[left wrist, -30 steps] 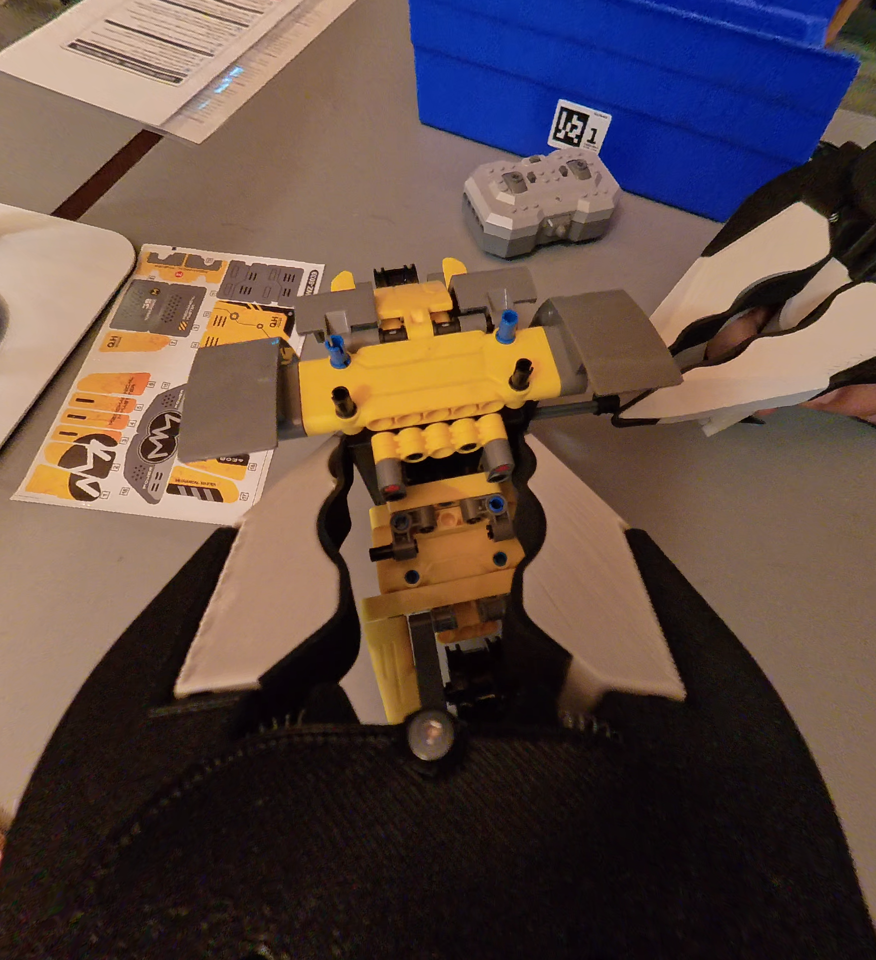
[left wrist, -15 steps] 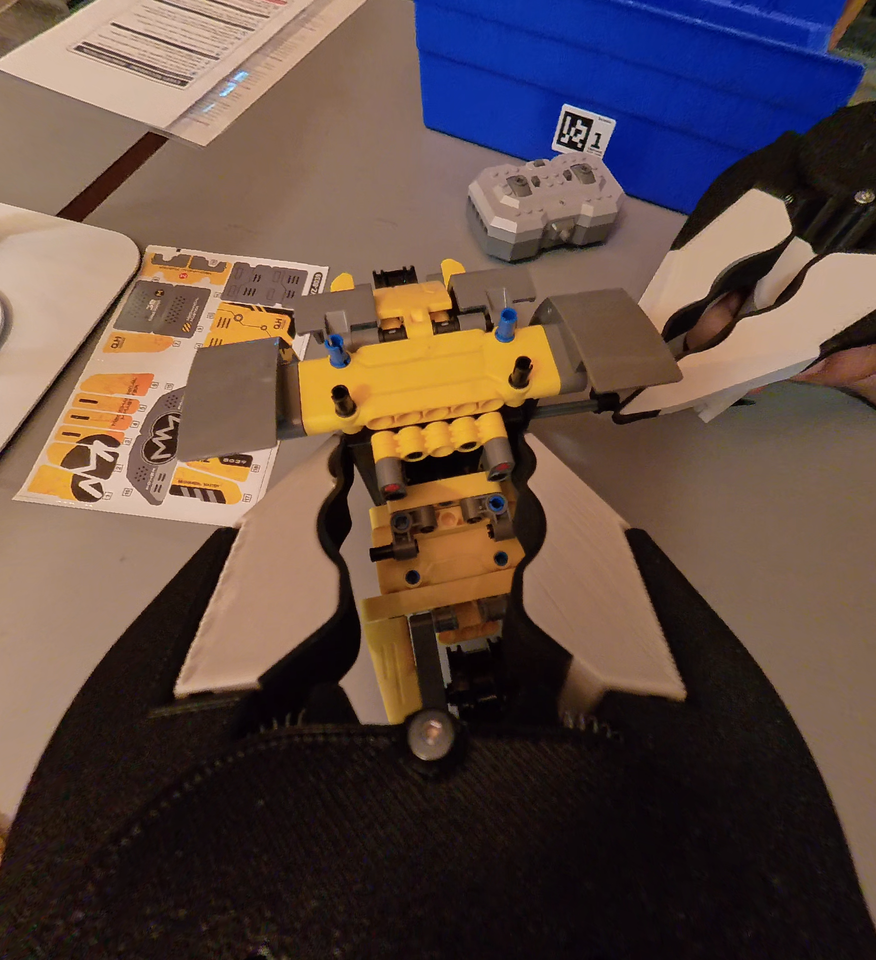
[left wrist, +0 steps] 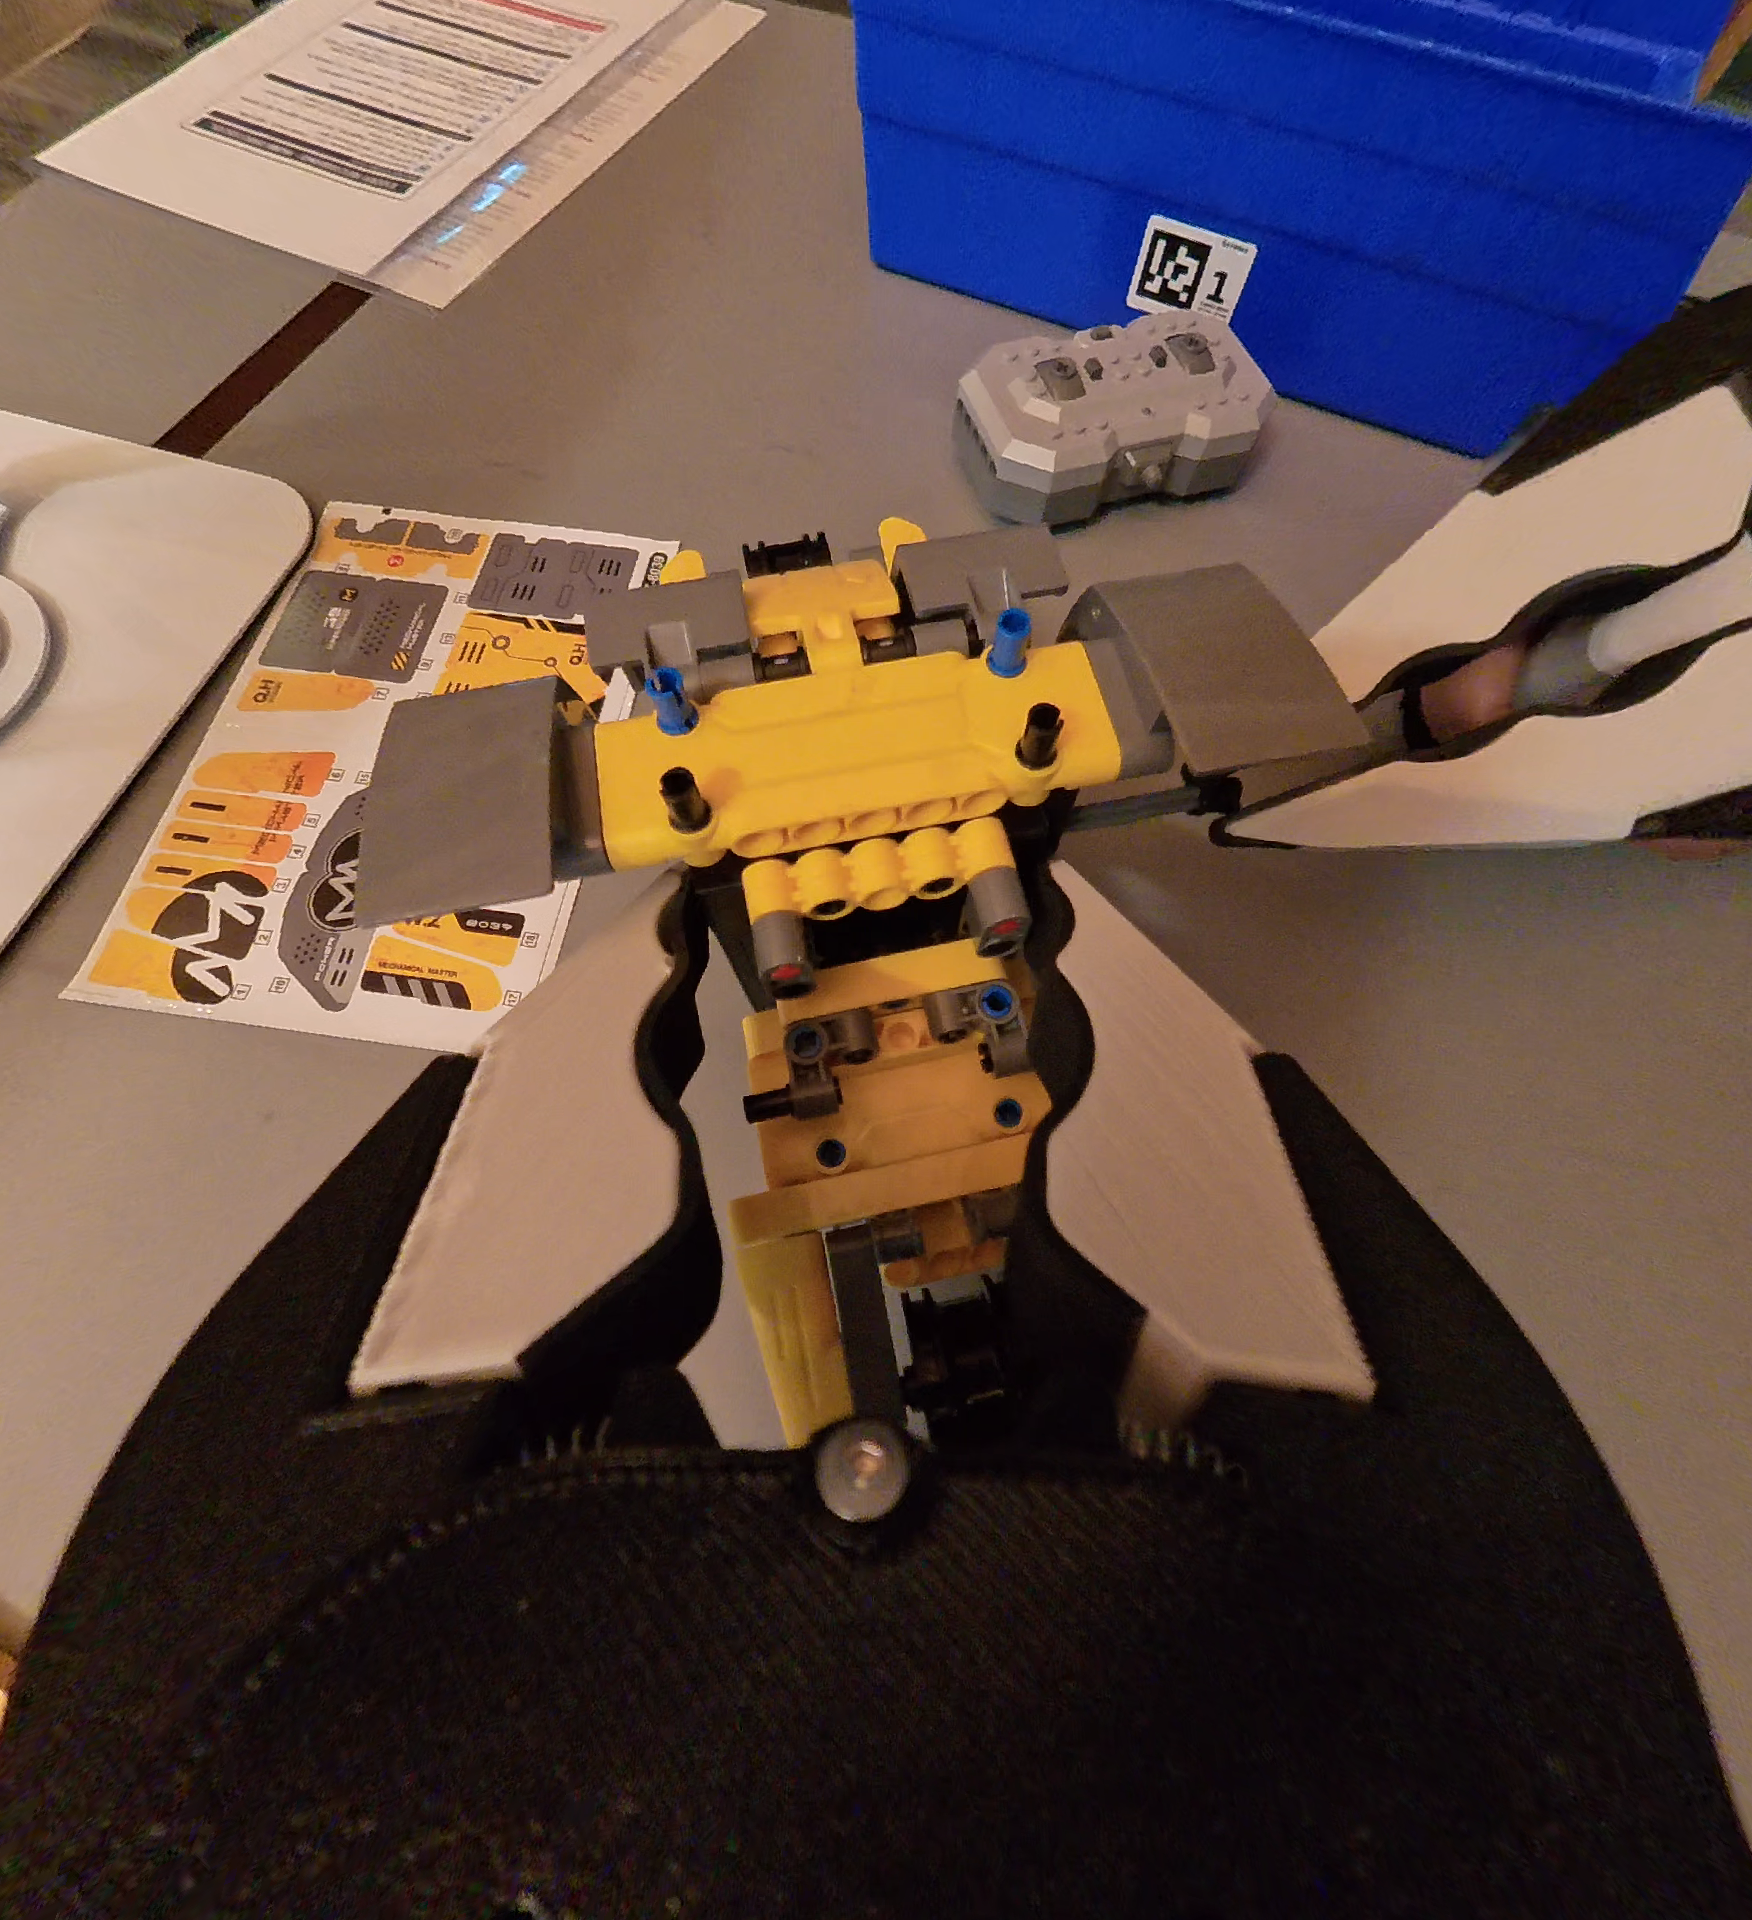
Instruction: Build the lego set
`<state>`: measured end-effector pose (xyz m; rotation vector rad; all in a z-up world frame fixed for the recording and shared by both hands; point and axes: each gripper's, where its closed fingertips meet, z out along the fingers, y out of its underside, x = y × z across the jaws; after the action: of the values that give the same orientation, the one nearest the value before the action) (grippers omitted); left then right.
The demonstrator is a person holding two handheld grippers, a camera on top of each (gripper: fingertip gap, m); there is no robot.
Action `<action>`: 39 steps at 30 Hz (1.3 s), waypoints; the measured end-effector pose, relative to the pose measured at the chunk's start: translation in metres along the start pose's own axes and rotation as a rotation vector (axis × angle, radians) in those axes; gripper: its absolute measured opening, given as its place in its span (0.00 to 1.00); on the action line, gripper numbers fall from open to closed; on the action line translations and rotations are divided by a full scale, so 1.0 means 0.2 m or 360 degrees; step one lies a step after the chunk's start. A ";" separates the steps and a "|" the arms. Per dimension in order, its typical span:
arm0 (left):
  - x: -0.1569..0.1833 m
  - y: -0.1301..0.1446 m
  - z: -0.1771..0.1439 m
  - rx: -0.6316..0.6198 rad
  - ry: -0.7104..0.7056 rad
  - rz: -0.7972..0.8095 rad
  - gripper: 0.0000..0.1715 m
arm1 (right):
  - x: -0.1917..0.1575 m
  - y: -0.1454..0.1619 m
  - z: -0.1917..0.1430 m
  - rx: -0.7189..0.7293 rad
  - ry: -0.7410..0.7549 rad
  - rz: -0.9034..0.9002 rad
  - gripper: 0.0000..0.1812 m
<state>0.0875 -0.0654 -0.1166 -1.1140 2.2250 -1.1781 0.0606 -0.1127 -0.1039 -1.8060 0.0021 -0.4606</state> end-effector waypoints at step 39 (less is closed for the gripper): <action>-0.04 -0.01 0.02 0.0034 -0.0132 0.0046 0.33 | 0.07 0.04 0.03 -0.0376 -0.0038 0.0464 0.03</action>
<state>0.0957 -0.0620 -0.1165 -1.0986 2.1537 -1.1208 0.0774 -0.1128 -0.1072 -2.0028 0.3107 -0.2375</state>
